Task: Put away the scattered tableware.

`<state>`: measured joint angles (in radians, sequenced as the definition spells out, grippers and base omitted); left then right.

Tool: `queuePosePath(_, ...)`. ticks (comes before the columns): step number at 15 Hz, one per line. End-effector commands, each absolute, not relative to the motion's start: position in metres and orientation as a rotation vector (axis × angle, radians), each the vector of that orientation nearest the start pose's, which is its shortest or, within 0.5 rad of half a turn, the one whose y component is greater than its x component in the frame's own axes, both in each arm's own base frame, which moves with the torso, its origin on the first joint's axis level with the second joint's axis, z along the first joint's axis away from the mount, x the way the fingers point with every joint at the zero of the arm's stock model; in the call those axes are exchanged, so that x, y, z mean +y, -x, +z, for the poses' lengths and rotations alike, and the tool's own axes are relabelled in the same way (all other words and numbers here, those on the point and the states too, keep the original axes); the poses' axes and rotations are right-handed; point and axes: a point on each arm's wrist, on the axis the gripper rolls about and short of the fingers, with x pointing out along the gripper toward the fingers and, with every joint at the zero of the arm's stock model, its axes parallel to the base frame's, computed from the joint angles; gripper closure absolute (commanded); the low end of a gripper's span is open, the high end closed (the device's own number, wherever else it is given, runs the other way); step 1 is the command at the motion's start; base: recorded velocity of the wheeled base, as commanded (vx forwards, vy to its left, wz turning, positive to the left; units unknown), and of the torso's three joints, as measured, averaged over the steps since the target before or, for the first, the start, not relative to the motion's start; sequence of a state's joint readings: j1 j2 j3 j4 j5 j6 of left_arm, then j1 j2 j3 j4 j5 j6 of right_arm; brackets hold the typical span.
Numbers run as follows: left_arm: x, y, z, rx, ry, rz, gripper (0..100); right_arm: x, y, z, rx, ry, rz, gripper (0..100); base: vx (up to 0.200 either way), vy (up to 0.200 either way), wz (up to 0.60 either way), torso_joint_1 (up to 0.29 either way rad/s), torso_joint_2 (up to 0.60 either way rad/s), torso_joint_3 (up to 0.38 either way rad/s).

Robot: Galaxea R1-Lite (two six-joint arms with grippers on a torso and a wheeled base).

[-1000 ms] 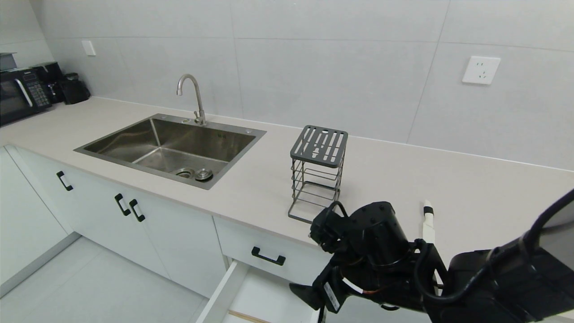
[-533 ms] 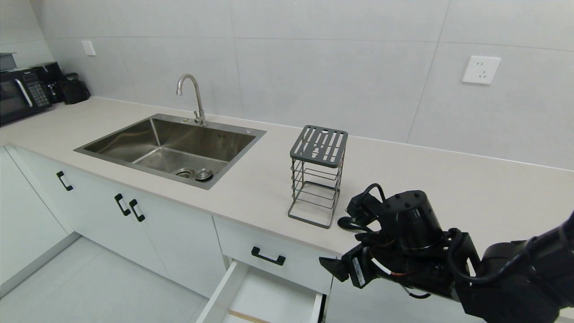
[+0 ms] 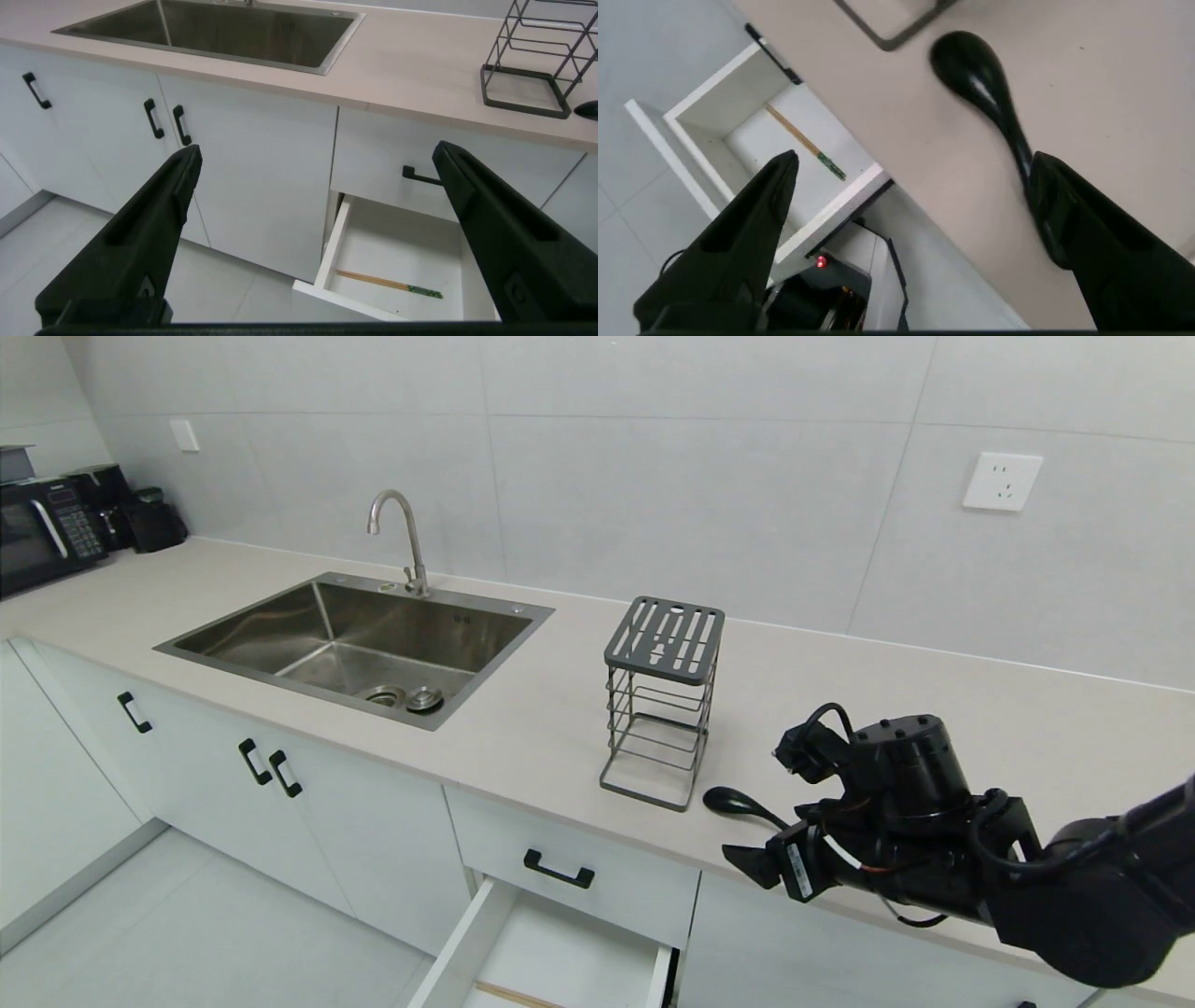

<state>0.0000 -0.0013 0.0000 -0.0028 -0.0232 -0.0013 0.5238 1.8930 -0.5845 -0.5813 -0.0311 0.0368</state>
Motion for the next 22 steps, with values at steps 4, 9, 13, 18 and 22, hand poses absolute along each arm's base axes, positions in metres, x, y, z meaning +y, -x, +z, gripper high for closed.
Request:
queuePosePath(4,-0.001,0.023,0.076,-0.003,0.001,-0.023,0,0.114,-0.267,0.047,0.787,0.173,0.381,0,0.0,0.0,0.0,0.0,0.0,0.0)
queuePosePath(9,-0.001,0.023,0.076,-0.003,0.001,-0.023,0,0.107,-0.274,0.043,0.791,0.17,0.395,0,0.0,0.0,0.0,0.0,0.0,0.0)
queuePosePath(13,-0.001,0.023,0.076,-0.003,0.001,-0.023,0,0.116,-0.293,0.033,0.789,0.171,0.409,0,0.0,0.0,0.0,0.0,0.0,0.0)
queuePosePath(18,-0.001,0.023,0.076,-0.003,0.001,-0.023,0,0.132,-0.314,0.018,0.787,0.185,0.424,0,0.0,0.0,0.0,0.0,0.0,0.0)
queuePosePath(22,-0.001,0.023,0.076,-0.003,0.001,-0.023,0,0.136,-0.317,0.013,0.794,0.189,0.428,0,0.0,0.0,0.0,0.0,0.0,0.0)
